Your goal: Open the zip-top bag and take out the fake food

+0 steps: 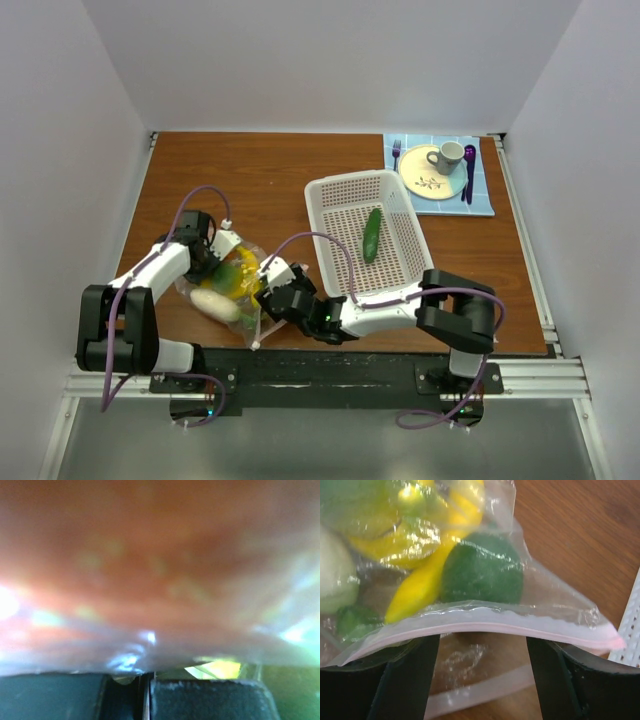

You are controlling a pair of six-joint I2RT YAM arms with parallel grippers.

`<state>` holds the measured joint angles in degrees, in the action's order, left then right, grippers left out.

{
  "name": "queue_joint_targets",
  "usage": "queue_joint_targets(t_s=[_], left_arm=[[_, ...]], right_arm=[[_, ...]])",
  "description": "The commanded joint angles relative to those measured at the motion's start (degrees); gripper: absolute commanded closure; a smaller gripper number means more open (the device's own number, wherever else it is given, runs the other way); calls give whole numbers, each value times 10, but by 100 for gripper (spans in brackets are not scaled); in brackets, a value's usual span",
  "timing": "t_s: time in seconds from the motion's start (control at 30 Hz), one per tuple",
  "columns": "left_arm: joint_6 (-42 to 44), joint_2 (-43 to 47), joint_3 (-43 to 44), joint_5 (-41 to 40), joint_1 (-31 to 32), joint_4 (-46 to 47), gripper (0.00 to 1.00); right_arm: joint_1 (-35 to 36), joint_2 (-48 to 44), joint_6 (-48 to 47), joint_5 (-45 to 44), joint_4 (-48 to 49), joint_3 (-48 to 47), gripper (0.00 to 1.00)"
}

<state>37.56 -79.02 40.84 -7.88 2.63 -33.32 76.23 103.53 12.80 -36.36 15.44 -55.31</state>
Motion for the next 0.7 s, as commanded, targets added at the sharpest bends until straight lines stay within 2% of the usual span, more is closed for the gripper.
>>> queue_joint_targets(t_s=[0.0, 0.23, 0.4, 0.53, 0.67], left_arm=[[16, -8, 2, 23, -4, -31, 100], [25, -6, -7, 30, -4, -33, 100], [31, 3, -8, 29, -4, -35, 100], [35, 4, -15, 22, -5, -30, 100], [37, -1, -19, 20, -11, -20, 100]], right_arm=[[-3, 29, -32, -4, 64, -61, 23], [-17, 92, -31, -3, 47, -124, 22], [-20, 100, -3, 13, 40, -110, 28], [-20, 76, 13, 17, 31, -75, 42], [-20, 35, 23, 26, 21, -26, 61]])
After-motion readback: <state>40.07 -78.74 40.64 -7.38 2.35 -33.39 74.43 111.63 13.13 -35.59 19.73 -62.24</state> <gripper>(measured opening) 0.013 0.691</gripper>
